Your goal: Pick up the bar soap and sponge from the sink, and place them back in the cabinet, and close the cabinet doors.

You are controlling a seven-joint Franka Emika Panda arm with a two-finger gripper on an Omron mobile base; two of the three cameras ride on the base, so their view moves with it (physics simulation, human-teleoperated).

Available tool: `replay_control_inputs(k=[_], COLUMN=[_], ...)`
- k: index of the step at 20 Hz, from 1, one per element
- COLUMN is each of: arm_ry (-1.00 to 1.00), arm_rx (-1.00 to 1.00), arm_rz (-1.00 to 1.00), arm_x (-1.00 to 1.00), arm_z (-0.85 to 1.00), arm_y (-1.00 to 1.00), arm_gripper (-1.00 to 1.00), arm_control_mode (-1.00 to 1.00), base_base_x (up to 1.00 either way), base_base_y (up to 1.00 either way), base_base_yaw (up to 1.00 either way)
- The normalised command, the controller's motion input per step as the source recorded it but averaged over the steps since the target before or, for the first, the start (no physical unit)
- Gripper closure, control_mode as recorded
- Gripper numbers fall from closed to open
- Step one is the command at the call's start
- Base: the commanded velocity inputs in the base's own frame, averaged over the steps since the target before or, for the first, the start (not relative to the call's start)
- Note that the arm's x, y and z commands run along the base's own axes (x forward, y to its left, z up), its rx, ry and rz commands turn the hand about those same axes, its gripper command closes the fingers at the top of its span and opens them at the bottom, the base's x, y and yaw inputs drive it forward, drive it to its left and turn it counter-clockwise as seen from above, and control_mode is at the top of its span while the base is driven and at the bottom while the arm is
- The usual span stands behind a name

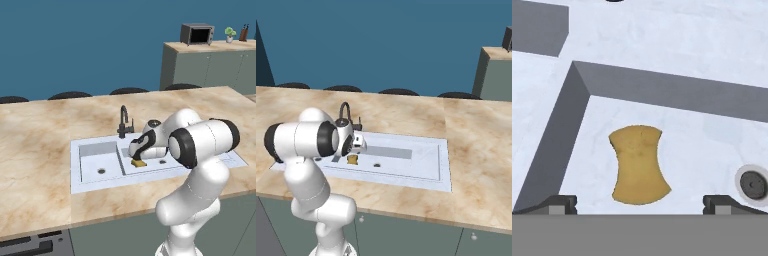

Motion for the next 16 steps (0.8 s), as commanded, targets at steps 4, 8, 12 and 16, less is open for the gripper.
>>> replay_control_inputs(k=[4,8,12,16], arm_ry=[0.04,0.06,0.06,0.02], arm_rx=[0.00,0.00,0.00,0.00], arm_rz=[0.00,0.00,0.00,0.00], arm_x=[0.00,0.00,0.00,0.04], arm_z=[-0.09,-0.09,-0.10,-0.15], arm_y=[0.00,0.00,0.03,0.04], arm_gripper=[-1.00,-1.00,-1.00,-1.00], arm_control_mode=[-1.00,-1.00,-1.00,-1.00], base_base_x=[0.00,0.00,0.00,0.00], base_base_y=[0.00,0.00,0.00,0.00], base_base_yaw=[0.00,0.00,0.00,0.00])
